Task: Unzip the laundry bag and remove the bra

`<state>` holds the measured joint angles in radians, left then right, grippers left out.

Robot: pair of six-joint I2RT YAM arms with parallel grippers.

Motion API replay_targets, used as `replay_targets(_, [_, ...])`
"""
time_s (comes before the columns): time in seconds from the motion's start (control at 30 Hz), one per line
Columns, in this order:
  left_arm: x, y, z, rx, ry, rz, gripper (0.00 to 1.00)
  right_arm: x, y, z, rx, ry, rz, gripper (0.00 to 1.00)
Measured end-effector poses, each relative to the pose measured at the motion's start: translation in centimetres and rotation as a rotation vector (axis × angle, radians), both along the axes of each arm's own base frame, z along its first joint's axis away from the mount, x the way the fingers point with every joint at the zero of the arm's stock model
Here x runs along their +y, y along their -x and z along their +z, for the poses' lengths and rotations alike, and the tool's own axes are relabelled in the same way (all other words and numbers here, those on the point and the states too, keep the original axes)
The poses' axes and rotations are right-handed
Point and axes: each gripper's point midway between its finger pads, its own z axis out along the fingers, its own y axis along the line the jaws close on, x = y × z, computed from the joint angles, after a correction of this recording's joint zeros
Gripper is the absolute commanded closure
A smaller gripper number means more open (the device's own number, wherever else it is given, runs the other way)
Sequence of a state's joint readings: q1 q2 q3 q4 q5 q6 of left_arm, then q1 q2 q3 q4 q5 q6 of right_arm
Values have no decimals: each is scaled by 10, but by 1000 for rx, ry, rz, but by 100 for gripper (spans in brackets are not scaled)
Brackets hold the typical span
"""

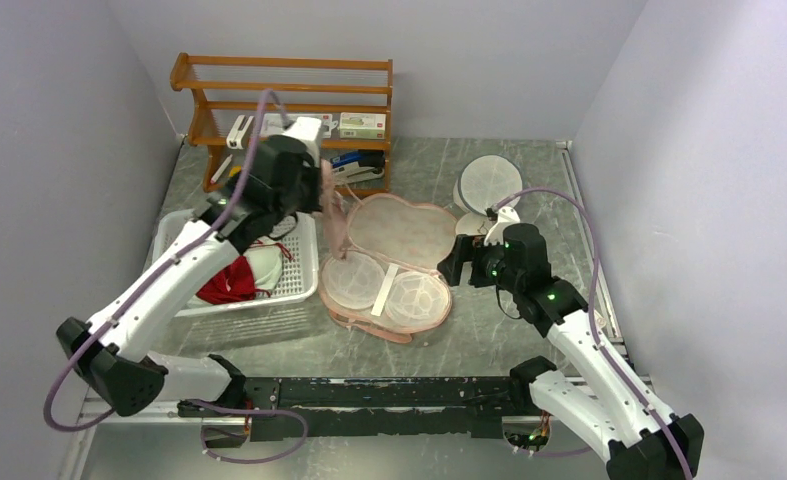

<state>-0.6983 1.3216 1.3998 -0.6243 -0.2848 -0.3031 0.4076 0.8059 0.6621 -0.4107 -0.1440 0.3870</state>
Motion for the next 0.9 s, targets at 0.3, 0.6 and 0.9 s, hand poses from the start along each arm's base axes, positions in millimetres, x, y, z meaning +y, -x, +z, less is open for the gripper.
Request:
replay_targets(0.3, [120,-9,48,-95,-17,307,93,4,-1,-9,45,-7,2,10])
replay_targets(0.6, [177,9,-22,36,-70,469,93,11,-3,-9,53,-35,20,10])
replay_targets(0.9, [161,15,-139,295,-89,414,93,17,-4,-8,58,-61,31,10])
